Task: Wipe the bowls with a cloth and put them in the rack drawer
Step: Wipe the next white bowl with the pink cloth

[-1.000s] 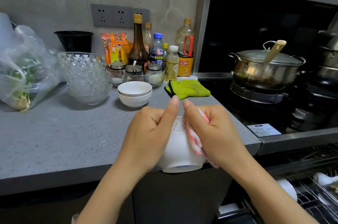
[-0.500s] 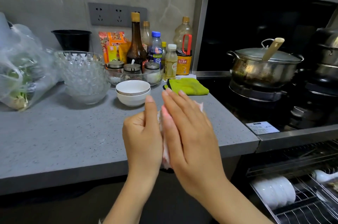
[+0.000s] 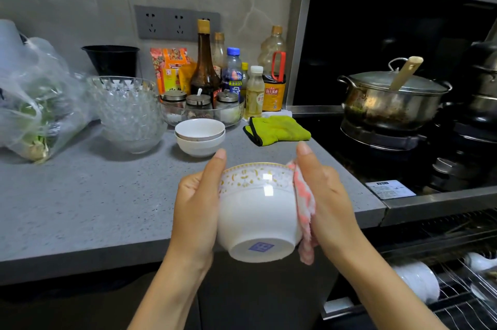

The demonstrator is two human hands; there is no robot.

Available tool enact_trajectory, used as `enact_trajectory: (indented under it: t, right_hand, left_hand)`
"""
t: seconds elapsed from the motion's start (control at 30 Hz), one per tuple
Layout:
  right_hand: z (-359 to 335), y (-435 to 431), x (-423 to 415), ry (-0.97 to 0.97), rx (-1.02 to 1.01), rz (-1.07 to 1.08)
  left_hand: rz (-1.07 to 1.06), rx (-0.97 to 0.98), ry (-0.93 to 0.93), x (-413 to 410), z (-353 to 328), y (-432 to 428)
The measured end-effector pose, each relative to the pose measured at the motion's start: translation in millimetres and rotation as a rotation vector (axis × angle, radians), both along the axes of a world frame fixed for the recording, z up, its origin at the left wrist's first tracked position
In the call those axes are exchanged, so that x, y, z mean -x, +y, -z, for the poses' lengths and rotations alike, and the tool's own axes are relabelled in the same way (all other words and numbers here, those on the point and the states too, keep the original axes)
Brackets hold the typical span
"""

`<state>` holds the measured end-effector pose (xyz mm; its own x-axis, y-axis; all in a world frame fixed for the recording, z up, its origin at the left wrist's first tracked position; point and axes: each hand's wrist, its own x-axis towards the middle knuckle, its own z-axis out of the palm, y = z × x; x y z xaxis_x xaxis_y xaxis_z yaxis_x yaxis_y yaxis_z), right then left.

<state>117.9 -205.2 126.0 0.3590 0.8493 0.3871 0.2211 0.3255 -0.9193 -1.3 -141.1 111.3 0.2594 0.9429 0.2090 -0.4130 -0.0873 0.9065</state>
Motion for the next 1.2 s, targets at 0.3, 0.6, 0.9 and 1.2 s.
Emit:
enact_trajectory:
  t: [0.3, 0.6, 0.9, 1.2]
  right_hand:
    - [-7, -1, -2, -0.259, -0.019, -0.052]
    - [3, 3, 9, -0.076, -0.051, -0.049]
    - [26, 8, 32, -0.717, -0.228, 0.344]
    - [6, 4, 15, -0.051, -0.04, 0.007]
  left_hand:
    - [0.048, -0.515, 0.295, 3, -9, 7]
    - [-0.111, -0.457, 0.356, -5, -7, 1]
    - [-0.328, -0.314, 0.166, -17, 2, -7]
    - [-0.252, -0.136, 0.049, -8, -5, -10]
